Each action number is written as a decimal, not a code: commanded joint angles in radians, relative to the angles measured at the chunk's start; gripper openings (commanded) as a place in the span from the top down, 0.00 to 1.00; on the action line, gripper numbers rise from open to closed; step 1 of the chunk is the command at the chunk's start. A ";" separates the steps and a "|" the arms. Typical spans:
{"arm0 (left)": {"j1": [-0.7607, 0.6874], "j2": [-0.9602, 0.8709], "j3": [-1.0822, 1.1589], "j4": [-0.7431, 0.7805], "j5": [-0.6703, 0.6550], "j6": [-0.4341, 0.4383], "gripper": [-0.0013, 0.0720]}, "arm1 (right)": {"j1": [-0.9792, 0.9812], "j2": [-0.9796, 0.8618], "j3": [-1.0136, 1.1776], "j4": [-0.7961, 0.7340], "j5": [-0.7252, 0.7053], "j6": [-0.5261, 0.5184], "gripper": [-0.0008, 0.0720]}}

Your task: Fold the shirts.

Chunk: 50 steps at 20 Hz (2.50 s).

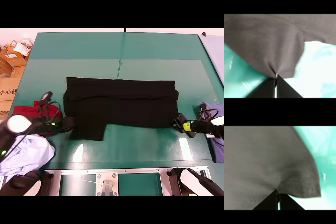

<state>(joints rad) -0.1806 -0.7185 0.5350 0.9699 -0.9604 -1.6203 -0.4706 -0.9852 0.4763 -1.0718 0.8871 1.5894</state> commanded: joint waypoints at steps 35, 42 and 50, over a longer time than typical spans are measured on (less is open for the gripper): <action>0.141 -0.824 1.011 0.191 -0.142 0.065 0.95 | -0.128 -0.797 1.050 0.002 0.416 -0.278 0.24; 0.055 -0.825 1.007 0.175 -0.145 0.069 0.95 | -0.102 -1.012 1.047 0.342 0.509 -0.536 0.24; -0.040 -0.839 1.000 0.171 -0.089 0.077 0.95 | -0.035 -0.984 1.206 0.349 0.571 -0.572 0.96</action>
<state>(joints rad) -0.1825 -1.5536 1.5391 1.1427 -1.0893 -1.5467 -0.5232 -2.0056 1.6161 -0.7723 1.4025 1.0363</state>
